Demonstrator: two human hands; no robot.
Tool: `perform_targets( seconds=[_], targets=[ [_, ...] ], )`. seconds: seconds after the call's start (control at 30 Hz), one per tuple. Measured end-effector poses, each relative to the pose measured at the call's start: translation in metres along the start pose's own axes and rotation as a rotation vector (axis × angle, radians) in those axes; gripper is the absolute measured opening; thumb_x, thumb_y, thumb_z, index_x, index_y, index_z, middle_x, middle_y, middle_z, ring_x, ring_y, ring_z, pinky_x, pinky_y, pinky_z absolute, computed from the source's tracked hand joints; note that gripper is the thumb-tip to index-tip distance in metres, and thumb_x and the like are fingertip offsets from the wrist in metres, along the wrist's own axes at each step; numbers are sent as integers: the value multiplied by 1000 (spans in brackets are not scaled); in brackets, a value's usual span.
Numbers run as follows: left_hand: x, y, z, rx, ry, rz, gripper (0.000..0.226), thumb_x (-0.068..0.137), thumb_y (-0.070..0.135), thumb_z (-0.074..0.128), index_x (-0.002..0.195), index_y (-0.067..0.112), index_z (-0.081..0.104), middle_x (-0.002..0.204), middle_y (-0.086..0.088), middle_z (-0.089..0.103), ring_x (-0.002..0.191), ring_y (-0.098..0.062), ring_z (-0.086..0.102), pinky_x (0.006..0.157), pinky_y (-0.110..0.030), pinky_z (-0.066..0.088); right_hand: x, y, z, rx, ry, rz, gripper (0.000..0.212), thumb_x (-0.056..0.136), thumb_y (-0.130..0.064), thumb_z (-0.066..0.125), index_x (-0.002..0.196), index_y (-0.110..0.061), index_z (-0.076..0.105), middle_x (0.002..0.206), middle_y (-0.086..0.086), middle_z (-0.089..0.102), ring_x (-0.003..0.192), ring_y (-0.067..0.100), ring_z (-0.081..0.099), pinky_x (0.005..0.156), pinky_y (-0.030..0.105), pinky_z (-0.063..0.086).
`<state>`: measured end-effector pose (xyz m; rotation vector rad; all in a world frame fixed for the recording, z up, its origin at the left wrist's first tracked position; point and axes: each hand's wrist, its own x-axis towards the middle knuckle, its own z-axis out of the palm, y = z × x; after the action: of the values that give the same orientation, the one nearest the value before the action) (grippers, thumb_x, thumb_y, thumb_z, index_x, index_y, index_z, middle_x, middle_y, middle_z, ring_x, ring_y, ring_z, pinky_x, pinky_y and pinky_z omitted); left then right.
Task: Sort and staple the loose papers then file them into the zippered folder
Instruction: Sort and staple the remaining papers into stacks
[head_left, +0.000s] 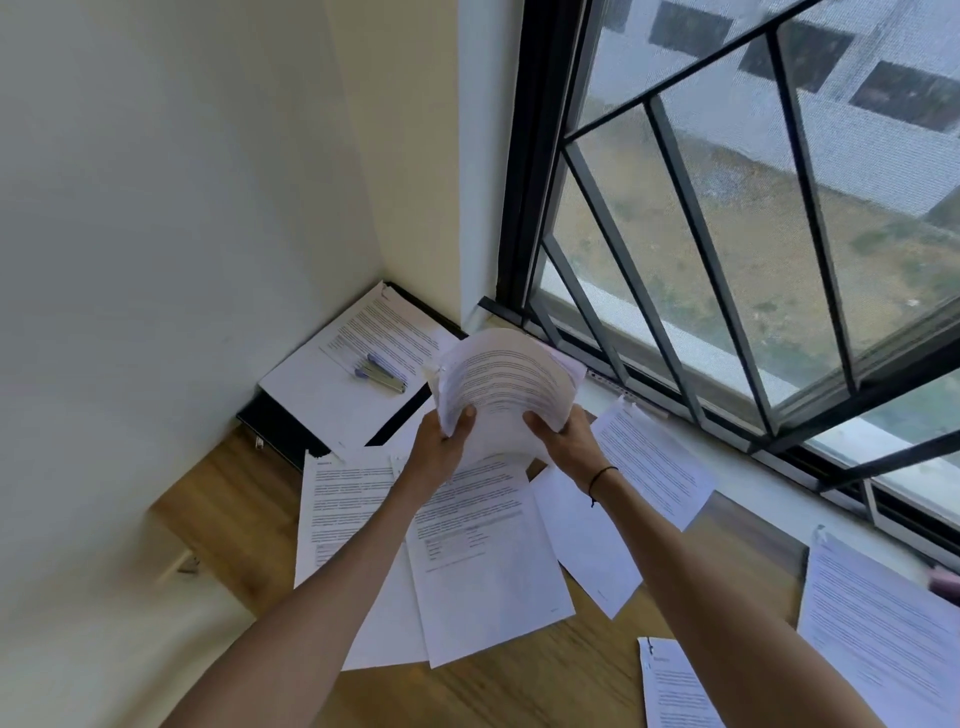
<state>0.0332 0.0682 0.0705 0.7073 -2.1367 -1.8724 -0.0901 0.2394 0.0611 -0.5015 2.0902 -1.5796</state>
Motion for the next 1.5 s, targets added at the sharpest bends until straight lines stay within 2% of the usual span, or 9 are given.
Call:
perform_targets(
  seconds=[0.17,0.3,0.4,0.67,1.03,1.17,1.33,1.43,1.5],
  targets=[
    [4,-2,-4,30,72,-26,11,105,37,55,98,41,63,107,-16,72,97,-28,69,86,-50,56,3,3,5,-34,10,32,11,100,-20,65,111,-17,66,108,9,70,102,27,66,87,56,59],
    [12,-7,-20,7,100,-44,21,105,33,56,120,22,66,106,4,73,97,-1,68,81,-26,55,5,-6,5,-30,-86,-14,6,98,-30,67,103,-33,68,106,6,72,100,29,68,82,53,62],
    [6,-13,-31,-44,110,-111,21,104,27,59,122,20,65,106,14,70,97,4,67,75,-9,51,4,-4,7,-11,-160,-2,18,98,-31,69,114,-24,71,110,2,74,99,22,72,81,44,64],
    [-31,-56,-21,-138,114,-251,19,101,29,65,117,21,74,108,5,77,103,-15,74,84,-28,60,-13,23,25,-60,-146,74,15,96,-11,69,111,-10,71,107,0,76,98,18,73,79,35,63],
    [-70,-63,4,-69,-32,-253,36,102,34,64,136,26,63,128,15,69,118,-2,63,97,-14,48,-51,63,11,-103,-86,171,19,91,-10,75,110,-15,73,105,3,77,94,23,74,78,41,64],
    [-82,-69,6,-98,-87,-290,39,94,49,71,126,27,69,117,12,75,108,-7,71,96,-34,59,-64,74,-10,-90,-18,216,18,88,-13,77,104,-18,74,102,2,77,94,24,74,80,43,63],
    [-93,-89,-13,93,265,-411,37,87,55,75,103,23,66,94,4,74,88,-20,74,73,-42,62,-86,85,-43,-120,140,289,18,87,-5,76,97,-20,73,98,5,76,94,26,71,81,43,59],
    [-99,-100,-29,339,512,-448,51,82,52,81,116,22,59,108,3,64,96,-21,65,73,-34,50,-97,99,-62,-144,217,345,16,88,-11,77,102,-16,72,99,6,75,95,29,70,80,43,57],
    [-101,-102,-34,421,486,-486,65,76,56,84,121,22,52,111,4,55,96,-19,58,71,-34,48,-104,106,-71,-151,249,384,17,89,-13,77,105,-14,72,100,7,74,97,32,69,82,44,57]
  ],
)
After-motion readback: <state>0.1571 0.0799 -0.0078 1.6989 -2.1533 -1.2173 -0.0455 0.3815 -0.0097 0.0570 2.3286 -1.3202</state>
